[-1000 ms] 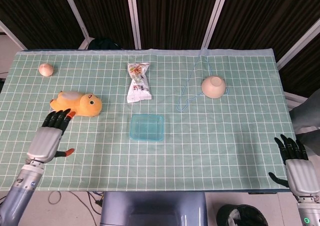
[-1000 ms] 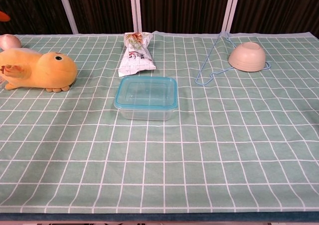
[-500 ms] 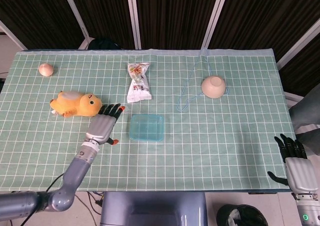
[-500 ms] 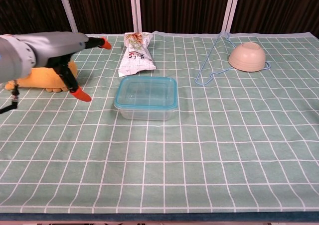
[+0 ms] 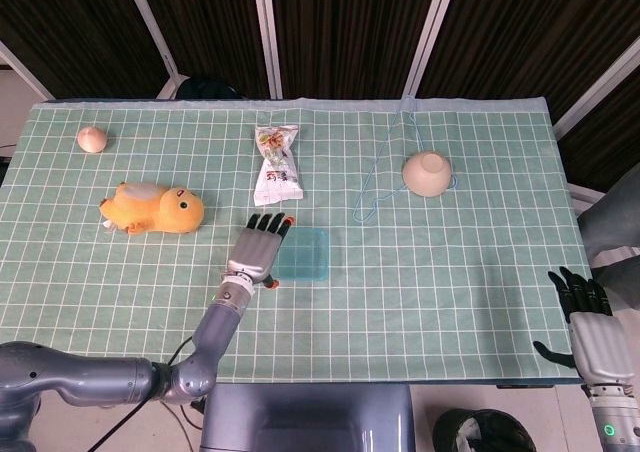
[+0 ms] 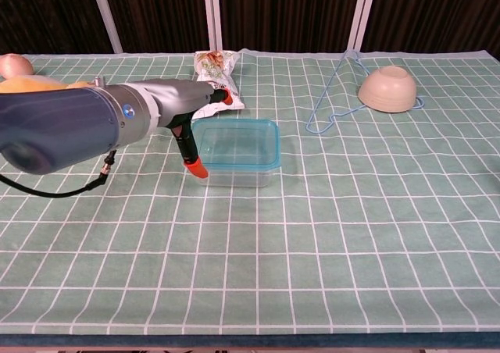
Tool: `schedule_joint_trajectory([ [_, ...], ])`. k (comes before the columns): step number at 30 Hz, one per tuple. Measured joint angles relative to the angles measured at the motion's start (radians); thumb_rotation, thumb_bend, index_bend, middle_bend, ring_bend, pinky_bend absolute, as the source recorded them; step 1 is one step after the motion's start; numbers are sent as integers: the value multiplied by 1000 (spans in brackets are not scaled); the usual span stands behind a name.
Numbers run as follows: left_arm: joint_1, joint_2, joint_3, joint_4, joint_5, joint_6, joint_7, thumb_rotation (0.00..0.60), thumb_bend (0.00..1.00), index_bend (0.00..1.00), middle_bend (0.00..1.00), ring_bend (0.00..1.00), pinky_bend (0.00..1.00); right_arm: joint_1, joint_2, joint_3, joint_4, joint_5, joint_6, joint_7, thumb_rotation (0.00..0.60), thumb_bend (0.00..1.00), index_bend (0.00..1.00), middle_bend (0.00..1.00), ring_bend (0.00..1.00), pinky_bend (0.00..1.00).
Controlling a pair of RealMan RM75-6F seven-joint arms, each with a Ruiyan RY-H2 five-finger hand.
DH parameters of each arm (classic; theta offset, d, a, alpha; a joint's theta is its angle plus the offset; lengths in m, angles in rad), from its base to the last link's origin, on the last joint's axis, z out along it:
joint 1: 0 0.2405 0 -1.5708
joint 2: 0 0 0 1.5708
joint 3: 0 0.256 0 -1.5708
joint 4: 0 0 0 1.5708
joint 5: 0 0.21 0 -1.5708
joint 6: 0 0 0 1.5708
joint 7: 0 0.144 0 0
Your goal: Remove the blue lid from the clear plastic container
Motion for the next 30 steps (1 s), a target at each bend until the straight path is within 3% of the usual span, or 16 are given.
schedule_joint_trajectory([
  [7, -66, -54, -10, 92, -89, -30, 19, 600, 0, 0, 0, 0, 67, 2, 2, 3, -8, 9, -4, -2, 600, 216, 0, 0, 0, 0],
  [10, -91, -75, -14, 132, -116, -44, 24, 600, 3, 0, 26, 45, 177, 2, 3, 2, -12, 10, -5, -1, 600, 216, 0, 0, 0, 0],
  [13, -111, -94, -16, 169, -118, -56, 19, 600, 38, 67, 168, 199, 357, 2, 3, 1, -13, 9, -5, -3, 600, 216, 0, 0, 0, 0],
  [17, -122, -112, -11, 200, -67, -67, -4, 600, 66, 192, 263, 282, 410, 1, 4, 1, -15, 11, -5, -1, 600, 216, 0, 0, 0, 0],
  [25, -119, -117, 47, 235, 117, -129, -92, 600, 67, 201, 263, 285, 411, 3, 5, -2, -23, 9, -8, -13, 600, 215, 0, 0, 0, 0],
  [30, -111, -86, 85, 235, 227, -232, -175, 600, 66, 201, 263, 285, 411, 9, 0, -10, -40, -7, -14, -41, 600, 215, 0, 0, 0, 0],
])
